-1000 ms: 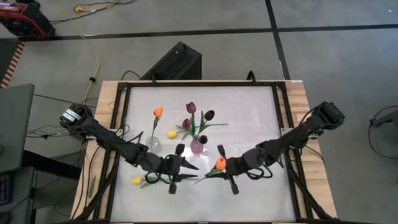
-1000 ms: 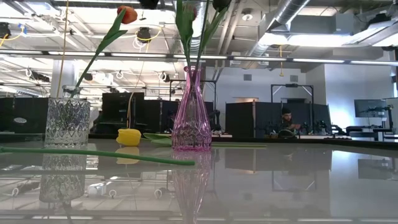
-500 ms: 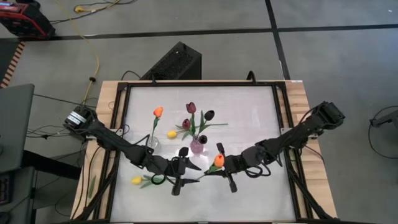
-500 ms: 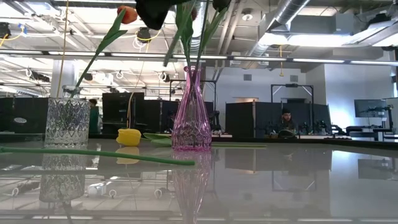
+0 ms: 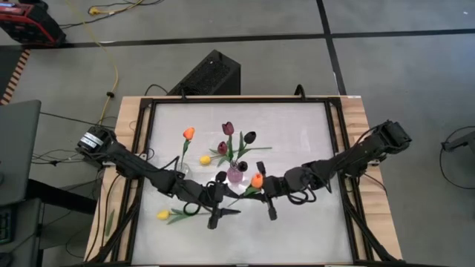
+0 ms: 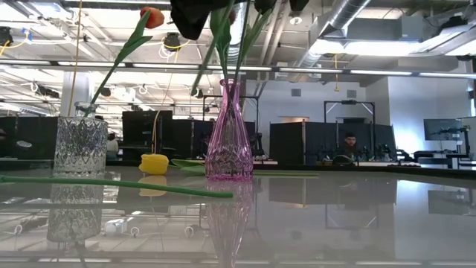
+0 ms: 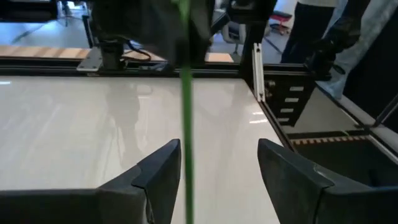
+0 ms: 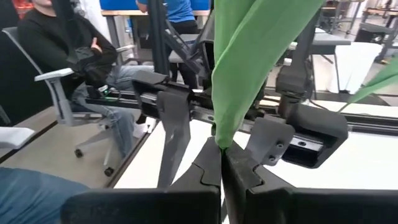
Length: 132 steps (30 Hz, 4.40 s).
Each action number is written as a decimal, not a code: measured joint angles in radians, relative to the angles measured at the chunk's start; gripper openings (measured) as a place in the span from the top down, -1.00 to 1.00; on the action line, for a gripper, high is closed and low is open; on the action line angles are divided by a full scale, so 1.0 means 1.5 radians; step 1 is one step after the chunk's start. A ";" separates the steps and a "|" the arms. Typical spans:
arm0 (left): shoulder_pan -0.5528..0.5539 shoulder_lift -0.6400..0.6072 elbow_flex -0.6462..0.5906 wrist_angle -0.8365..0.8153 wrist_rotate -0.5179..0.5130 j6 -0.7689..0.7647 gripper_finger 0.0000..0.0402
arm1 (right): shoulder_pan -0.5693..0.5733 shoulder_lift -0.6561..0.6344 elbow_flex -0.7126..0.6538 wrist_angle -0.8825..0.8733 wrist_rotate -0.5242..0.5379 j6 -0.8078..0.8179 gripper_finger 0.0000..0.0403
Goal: Sort flowers into vase by color
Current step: Put the orange flower into the transparent vase
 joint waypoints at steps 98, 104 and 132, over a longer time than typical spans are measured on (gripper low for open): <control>-0.191 -0.436 -0.146 -0.839 -0.740 -0.681 1.00 | 0.009 -0.001 0.001 -0.192 0.001 0.079 -0.16; -0.191 -0.431 -0.146 -0.839 -0.741 -0.681 1.00 | 0.010 -0.001 0.001 -0.190 0.001 0.089 -0.16; -0.190 -0.389 -0.123 -0.844 -0.567 -0.588 0.38 | 0.012 -0.001 0.001 -0.217 -0.001 0.101 -0.16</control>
